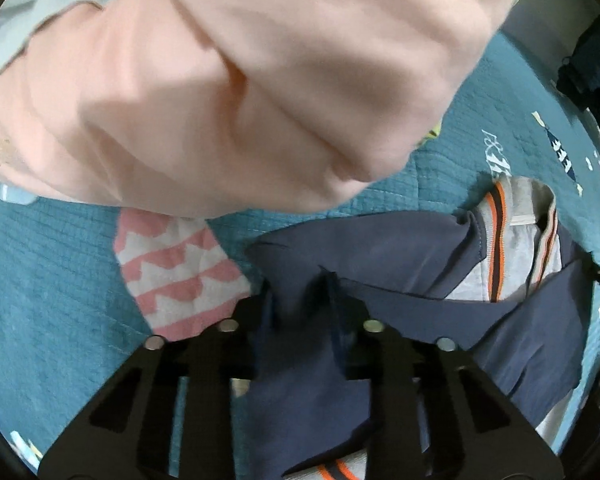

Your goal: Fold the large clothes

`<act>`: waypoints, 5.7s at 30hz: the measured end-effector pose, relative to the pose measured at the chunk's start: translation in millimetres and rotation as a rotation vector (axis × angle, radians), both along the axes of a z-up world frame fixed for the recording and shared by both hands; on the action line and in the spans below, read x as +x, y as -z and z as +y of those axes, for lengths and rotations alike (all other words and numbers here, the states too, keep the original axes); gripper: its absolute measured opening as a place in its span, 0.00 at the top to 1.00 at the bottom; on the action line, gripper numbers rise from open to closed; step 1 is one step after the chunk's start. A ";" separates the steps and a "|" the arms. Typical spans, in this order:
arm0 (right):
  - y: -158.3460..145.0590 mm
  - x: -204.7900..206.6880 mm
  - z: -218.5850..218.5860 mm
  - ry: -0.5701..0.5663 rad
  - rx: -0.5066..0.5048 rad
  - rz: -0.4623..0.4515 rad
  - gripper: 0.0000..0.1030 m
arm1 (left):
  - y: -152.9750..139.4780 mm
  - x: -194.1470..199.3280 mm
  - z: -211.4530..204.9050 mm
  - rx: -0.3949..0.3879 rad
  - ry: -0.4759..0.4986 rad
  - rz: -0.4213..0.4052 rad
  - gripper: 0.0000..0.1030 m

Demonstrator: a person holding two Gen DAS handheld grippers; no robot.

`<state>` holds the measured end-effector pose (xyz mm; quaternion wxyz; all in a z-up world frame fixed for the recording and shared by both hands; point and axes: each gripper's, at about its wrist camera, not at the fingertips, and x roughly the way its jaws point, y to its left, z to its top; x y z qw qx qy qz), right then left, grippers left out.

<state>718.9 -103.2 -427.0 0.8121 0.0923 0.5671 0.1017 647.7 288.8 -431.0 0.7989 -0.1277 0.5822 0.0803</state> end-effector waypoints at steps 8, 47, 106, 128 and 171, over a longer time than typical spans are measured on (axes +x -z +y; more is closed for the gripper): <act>-38.0 -28.9 -15.5 0.013 0.084 -0.094 0.96 | -29.9 -29.3 -2.2 -0.051 0.004 -0.105 0.89; -101.2 -180.3 -27.0 -0.100 0.183 -0.167 0.96 | -42.3 -85.2 39.0 -0.161 -0.065 -0.143 0.54; -20.9 -398.6 -71.2 -0.019 0.098 0.108 0.87 | -34.1 -447.5 -21.7 -0.324 -0.170 -0.221 0.90; -56.9 -304.8 57.5 -0.033 0.245 0.139 0.58 | -66.2 -369.9 -75.4 -0.295 0.029 -0.201 0.32; -23.1 -471.1 72.6 -0.215 0.173 0.209 0.57 | -15.8 -465.6 -119.8 -0.288 0.134 0.005 0.21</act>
